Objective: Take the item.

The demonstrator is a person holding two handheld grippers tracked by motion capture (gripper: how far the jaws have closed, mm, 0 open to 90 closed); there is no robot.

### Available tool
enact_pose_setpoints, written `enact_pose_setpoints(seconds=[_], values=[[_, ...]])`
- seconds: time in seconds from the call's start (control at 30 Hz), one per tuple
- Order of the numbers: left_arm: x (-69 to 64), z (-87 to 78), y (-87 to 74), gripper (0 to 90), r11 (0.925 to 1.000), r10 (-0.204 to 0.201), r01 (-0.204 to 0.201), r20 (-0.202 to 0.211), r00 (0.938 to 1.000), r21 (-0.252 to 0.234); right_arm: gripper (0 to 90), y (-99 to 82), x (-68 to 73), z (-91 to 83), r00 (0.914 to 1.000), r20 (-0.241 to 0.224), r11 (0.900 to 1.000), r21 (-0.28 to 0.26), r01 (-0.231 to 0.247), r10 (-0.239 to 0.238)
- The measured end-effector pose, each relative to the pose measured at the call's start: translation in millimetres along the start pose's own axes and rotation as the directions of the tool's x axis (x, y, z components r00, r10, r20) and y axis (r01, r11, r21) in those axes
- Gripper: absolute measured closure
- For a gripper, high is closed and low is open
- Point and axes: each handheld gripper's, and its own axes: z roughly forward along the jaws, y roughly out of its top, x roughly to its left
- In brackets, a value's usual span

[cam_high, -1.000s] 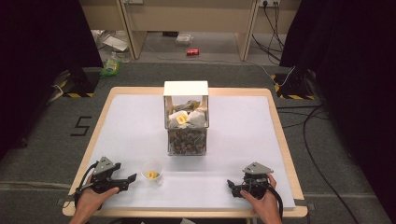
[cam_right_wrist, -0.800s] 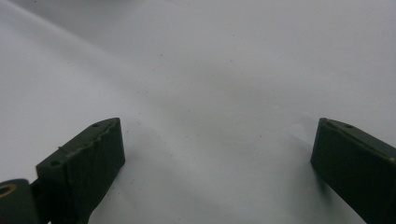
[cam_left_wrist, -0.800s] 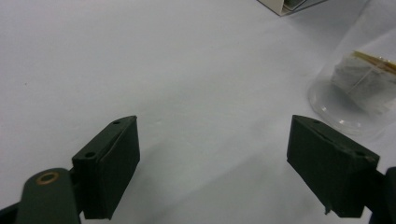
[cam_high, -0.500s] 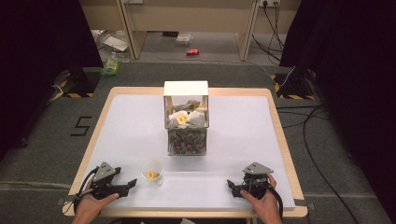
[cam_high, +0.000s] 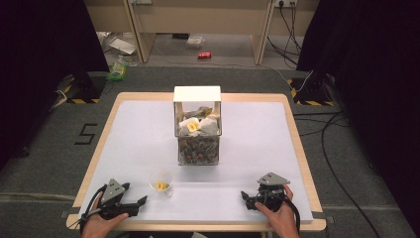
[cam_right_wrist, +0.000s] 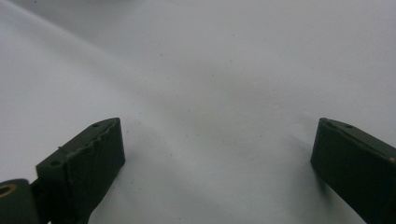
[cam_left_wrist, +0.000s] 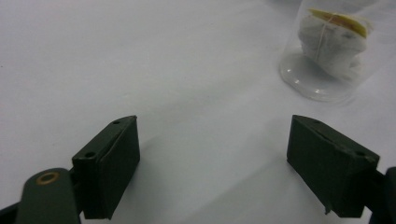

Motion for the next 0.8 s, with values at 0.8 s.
enact_pose_setpoints(seconds=[0.8], values=[[-9.9,-8.9,-21.8,16.5,0.9941,-0.024,0.018,-0.053,0.9983,-0.107,3.6,-1.1,0.4,-0.2,1.0000,0.003,1.0000,-0.010,0.001,-0.001]])
